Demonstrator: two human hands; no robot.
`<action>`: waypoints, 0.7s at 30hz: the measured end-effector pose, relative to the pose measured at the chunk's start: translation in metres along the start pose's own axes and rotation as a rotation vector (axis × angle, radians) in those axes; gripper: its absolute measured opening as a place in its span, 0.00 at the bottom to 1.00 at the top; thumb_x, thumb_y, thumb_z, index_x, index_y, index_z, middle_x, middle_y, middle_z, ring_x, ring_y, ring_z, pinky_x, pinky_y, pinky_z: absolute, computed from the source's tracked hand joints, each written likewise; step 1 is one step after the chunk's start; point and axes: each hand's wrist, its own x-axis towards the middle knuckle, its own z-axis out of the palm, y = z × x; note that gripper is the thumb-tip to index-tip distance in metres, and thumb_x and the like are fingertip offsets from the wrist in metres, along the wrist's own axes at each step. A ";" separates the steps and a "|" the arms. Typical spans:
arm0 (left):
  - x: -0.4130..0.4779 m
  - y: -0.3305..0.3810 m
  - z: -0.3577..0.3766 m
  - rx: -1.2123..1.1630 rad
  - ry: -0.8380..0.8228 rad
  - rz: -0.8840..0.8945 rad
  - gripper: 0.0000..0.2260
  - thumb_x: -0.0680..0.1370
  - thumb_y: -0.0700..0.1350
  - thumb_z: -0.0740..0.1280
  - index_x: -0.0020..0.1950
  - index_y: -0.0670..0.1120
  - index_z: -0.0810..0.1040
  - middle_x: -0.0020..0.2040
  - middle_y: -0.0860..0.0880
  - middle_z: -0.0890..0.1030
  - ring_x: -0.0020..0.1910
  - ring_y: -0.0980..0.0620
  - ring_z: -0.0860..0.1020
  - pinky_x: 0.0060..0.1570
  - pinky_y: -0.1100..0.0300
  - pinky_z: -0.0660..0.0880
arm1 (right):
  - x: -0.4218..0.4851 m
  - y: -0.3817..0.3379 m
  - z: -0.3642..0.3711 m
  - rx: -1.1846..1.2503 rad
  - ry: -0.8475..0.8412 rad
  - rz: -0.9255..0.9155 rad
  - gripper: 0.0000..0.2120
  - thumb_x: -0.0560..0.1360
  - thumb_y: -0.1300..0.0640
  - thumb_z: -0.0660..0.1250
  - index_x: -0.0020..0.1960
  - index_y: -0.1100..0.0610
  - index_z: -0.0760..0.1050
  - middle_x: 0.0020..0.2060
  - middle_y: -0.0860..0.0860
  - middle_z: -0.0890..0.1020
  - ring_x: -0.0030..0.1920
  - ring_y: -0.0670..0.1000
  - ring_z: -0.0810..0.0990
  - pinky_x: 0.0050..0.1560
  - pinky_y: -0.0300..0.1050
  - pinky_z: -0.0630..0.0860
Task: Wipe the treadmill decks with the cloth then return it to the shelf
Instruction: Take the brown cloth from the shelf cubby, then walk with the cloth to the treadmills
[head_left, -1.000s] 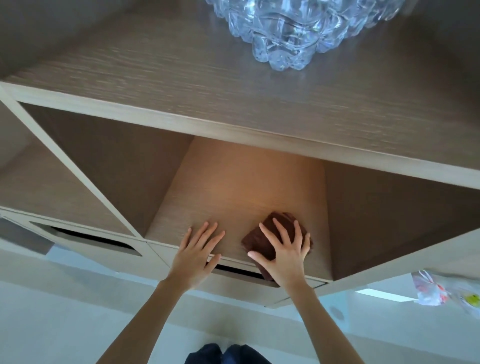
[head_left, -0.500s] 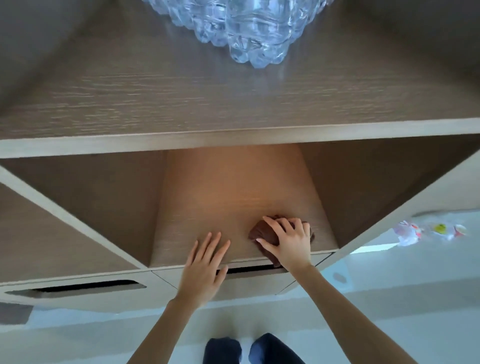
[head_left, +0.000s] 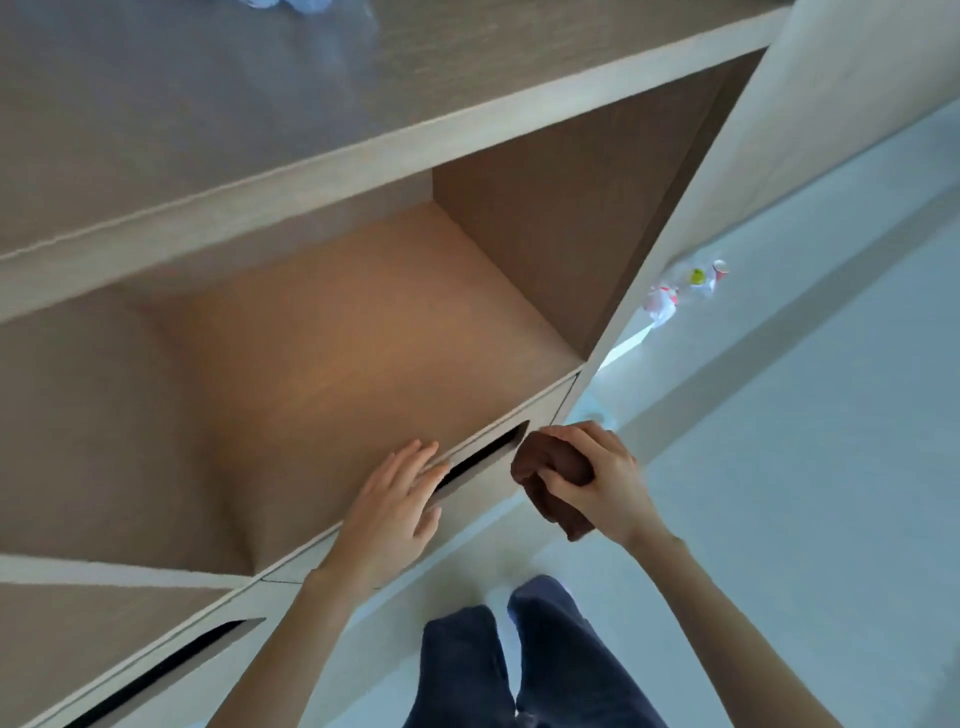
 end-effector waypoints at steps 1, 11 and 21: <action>0.001 0.007 -0.002 -0.029 -0.014 0.042 0.22 0.77 0.46 0.63 0.71 0.48 0.66 0.72 0.49 0.66 0.73 0.49 0.61 0.69 0.51 0.62 | -0.013 0.003 -0.005 0.026 0.018 0.043 0.18 0.70 0.46 0.66 0.59 0.40 0.73 0.52 0.41 0.76 0.52 0.49 0.73 0.54 0.49 0.73; 0.031 0.096 -0.005 -0.065 -0.067 0.458 0.22 0.73 0.41 0.70 0.66 0.44 0.73 0.64 0.46 0.75 0.64 0.47 0.73 0.62 0.51 0.70 | -0.130 0.032 -0.040 0.068 0.257 0.371 0.20 0.64 0.33 0.67 0.54 0.36 0.74 0.43 0.31 0.76 0.48 0.39 0.72 0.48 0.34 0.68; 0.038 0.227 0.037 0.045 -0.239 0.757 0.22 0.74 0.50 0.67 0.67 0.45 0.73 0.64 0.46 0.76 0.64 0.46 0.73 0.61 0.50 0.69 | -0.271 0.063 -0.073 -0.012 0.414 0.709 0.19 0.66 0.34 0.68 0.54 0.41 0.77 0.43 0.35 0.76 0.46 0.42 0.73 0.45 0.36 0.68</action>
